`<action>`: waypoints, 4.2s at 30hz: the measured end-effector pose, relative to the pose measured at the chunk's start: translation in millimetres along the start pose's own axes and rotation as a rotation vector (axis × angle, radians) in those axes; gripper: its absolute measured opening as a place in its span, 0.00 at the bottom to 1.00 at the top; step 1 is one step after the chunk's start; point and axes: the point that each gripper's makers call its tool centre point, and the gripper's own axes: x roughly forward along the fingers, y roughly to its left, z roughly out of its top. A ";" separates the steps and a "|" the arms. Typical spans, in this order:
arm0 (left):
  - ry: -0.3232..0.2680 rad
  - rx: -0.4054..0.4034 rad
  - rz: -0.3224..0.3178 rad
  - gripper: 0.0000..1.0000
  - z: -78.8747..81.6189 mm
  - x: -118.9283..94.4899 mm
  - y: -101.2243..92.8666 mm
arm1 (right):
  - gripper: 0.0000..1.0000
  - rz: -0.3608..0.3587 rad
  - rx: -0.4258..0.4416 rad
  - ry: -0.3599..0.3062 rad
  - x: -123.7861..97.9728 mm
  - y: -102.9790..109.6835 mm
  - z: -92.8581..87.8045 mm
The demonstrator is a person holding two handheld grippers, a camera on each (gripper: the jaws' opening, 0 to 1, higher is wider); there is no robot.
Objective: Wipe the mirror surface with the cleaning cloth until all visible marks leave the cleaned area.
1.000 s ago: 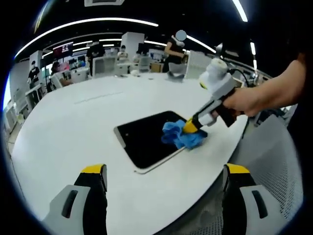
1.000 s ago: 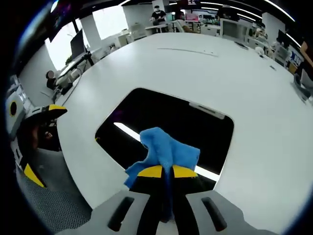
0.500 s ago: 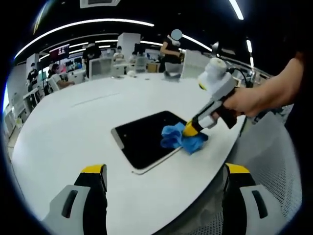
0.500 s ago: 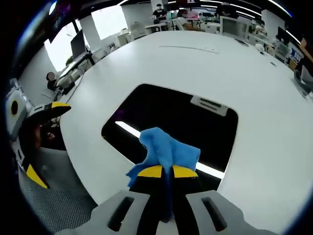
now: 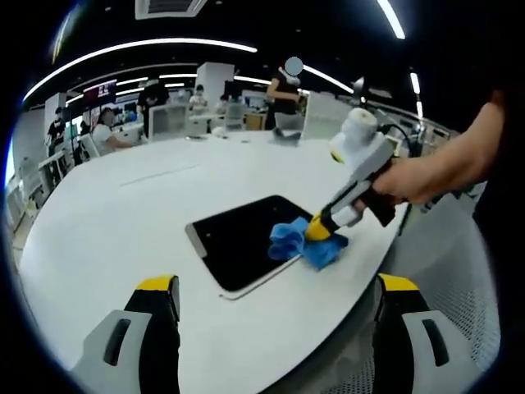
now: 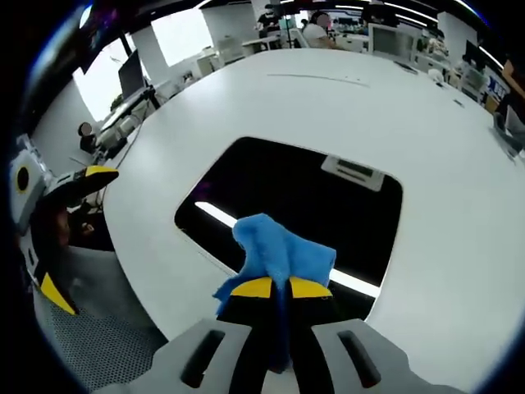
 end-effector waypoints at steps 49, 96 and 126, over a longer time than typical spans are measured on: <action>0.031 -0.028 -0.004 0.99 -7.7 2.5 1.0 | 0.01 -0.043 0.082 0.000 -13.9 -29.2 -11.7; 0.024 -0.046 -0.005 0.99 -6.6 2.3 1.3 | 0.01 -0.139 0.141 -0.052 -14.2 -63.4 -3.7; 0.029 -0.053 -0.002 0.99 -8.1 2.8 3.4 | 0.00 -0.164 0.188 -0.049 7.9 -92.1 38.5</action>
